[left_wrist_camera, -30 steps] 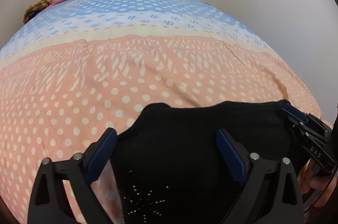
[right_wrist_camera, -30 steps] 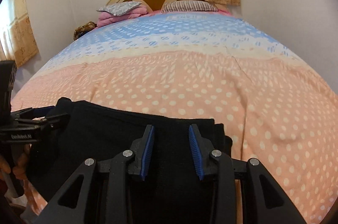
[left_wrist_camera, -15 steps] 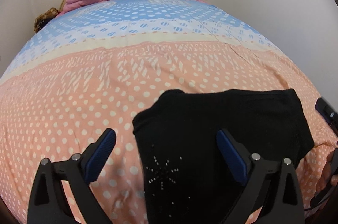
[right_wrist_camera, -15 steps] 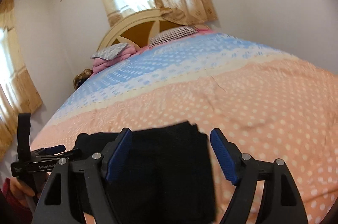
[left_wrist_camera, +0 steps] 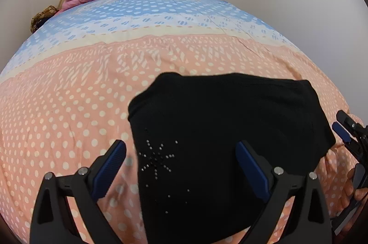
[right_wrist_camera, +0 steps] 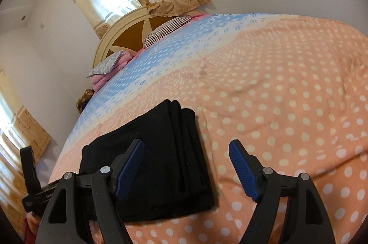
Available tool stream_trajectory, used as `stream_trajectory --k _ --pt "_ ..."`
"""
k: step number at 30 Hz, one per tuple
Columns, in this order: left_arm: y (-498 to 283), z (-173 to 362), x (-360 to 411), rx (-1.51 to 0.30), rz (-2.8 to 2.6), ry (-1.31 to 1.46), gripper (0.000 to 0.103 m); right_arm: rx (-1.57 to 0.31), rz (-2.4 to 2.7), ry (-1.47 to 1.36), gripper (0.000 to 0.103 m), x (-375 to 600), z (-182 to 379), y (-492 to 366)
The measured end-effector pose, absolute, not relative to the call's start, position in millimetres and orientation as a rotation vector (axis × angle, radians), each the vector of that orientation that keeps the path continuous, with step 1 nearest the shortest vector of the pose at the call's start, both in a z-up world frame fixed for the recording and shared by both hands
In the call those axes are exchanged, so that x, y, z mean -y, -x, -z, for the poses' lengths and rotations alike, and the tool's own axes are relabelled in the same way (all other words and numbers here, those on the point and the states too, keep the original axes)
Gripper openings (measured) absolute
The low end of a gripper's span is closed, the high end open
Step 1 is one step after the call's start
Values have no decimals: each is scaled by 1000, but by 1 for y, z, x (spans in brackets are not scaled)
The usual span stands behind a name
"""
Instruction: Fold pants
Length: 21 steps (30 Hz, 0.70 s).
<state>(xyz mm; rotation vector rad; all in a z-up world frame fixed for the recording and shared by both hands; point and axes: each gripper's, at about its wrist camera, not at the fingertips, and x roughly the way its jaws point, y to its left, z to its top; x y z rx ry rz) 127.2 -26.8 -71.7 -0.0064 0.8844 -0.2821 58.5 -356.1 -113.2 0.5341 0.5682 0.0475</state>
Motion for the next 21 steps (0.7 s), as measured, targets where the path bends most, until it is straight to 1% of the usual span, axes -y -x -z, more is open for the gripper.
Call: stream_trajectory --k 10,14,15,16,17,18,19,20,21 --pt "-106 63 13 -803 325 49 99 -563 -45 -487 78 351 110 -43" --pt "-108 67 -2 -813 282 68 99 -570 24 -486 76 358 113 -30" --pt "-109 68 -6 -816 275 80 99 -567 28 -494 72 360 114 -27" --pt "-109 70 -10 -819 273 87 99 -566 22 -507 58 363 114 -24" --pt "-108 72 -14 -824 268 94 99 -573 16 -509 49 364 114 -23" --pt "-107 74 -16 -828 261 96 99 -577 17 -502 46 363 114 -22" --pt "-105 77 -21 -834 249 95 98 -575 17 -484 39 360 112 -20" --pt "-104 79 -23 -837 243 96 98 -571 3 -455 35 354 107 -19" --pt "-103 82 -25 -844 245 101 97 -571 -15 -438 34 349 104 -20"
